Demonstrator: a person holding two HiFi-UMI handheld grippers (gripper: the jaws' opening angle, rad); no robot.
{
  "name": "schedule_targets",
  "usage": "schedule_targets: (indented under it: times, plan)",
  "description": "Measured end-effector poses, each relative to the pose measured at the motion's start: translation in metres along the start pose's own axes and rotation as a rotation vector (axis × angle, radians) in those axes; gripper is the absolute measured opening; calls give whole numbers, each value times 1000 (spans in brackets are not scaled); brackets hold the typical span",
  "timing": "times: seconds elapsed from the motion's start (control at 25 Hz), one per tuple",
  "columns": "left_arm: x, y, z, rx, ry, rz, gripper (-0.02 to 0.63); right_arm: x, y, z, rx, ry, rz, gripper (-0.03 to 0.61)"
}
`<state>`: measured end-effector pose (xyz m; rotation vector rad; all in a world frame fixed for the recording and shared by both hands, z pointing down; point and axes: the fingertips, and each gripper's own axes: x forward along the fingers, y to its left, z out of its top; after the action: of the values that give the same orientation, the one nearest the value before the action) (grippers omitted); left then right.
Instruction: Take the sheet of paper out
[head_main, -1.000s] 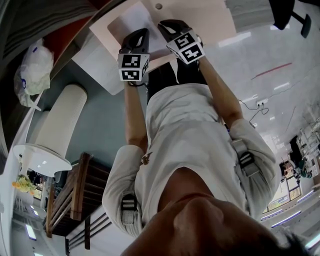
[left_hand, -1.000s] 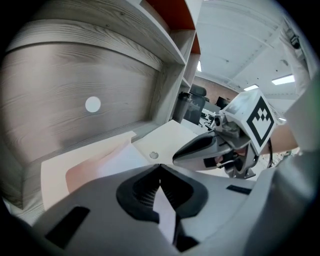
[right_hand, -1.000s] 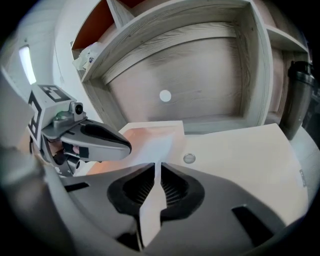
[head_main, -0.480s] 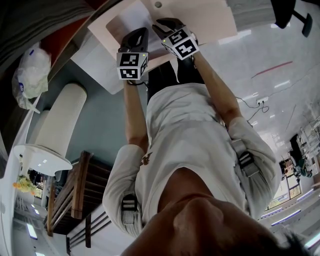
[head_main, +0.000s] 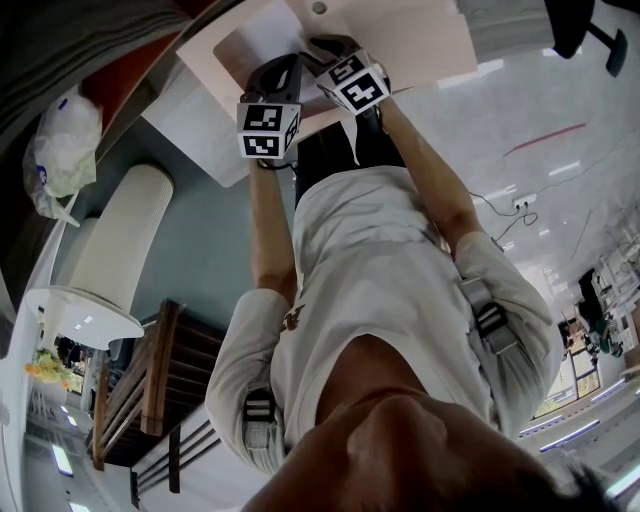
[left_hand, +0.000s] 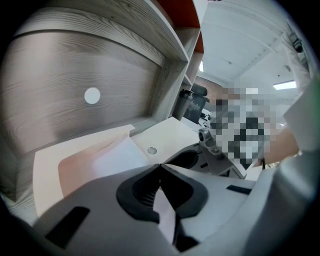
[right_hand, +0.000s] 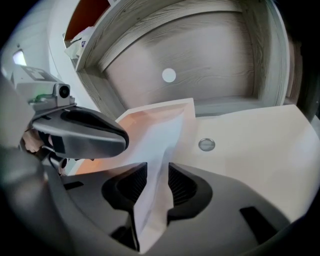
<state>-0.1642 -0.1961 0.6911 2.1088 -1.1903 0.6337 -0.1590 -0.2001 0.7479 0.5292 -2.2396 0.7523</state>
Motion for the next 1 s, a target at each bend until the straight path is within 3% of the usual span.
schedule_targets:
  times: [0.16, 0.68, 1.0]
  plan:
    - [-1, -2, 0, -1, -1, -2, 20, 4, -4, -6, 3, 19, -20, 144]
    - [6, -6, -3, 1, 14, -17, 20, 7, -15, -11, -108, 31, -106, 34]
    - [12, -11, 2, 5, 16, -26, 20, 5, -16, -9, -124, 41, -102, 21]
